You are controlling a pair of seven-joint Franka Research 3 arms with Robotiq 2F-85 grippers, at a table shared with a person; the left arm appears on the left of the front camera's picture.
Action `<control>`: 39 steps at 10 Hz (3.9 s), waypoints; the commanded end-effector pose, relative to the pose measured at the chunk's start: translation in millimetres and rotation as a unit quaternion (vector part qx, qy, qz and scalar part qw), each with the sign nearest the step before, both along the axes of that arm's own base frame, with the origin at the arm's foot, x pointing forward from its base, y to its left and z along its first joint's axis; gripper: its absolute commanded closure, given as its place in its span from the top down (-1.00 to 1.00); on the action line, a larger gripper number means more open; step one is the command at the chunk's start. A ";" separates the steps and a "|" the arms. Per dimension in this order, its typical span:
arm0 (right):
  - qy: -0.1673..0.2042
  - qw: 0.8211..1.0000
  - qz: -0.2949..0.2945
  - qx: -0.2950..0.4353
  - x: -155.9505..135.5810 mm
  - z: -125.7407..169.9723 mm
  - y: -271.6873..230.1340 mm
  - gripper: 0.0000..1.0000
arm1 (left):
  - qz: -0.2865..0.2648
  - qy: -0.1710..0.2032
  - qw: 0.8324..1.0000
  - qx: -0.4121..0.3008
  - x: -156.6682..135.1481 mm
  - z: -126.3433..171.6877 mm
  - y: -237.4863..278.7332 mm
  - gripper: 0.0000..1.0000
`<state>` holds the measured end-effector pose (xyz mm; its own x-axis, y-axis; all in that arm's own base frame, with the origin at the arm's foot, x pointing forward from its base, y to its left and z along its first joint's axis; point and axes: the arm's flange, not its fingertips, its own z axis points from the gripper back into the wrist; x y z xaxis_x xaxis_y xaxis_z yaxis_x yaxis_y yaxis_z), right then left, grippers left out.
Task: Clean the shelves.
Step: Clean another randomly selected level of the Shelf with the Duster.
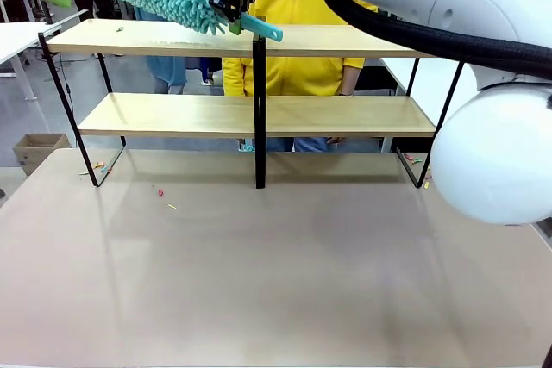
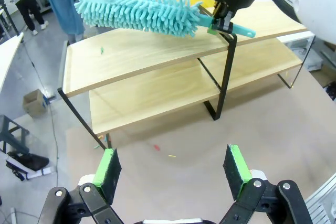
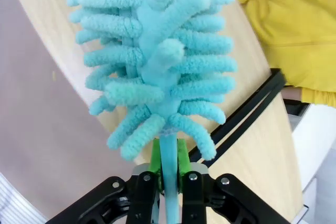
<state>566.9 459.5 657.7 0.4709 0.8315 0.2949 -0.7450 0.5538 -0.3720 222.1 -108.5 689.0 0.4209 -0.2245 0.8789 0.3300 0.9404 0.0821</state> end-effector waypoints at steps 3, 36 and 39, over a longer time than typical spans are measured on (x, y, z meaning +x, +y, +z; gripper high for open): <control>-0.111 0.989 -0.034 -0.093 14.5 11.3 27.1 -0.75 | -0.002 -0.001 1.000 -0.002 -0.7 -0.5 1.0 1.00; 0.409 0.899 0.081 0.132 -218.8 35.4 -238.7 -0.75 | -0.002 -0.001 1.000 -0.002 -0.7 -0.5 1.0 1.00; 0.527 0.831 0.060 0.165 -250.1 -15.5 -288.0 -0.75 | -0.002 -0.001 1.000 -0.002 -0.7 -0.5 1.0 1.00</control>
<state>406.0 208.4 769.4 0.5019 0.8647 0.0196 -0.6811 0.3811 0.6252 221.2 -108.4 689.6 0.4189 -0.2243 0.8799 0.3299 0.9404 0.0827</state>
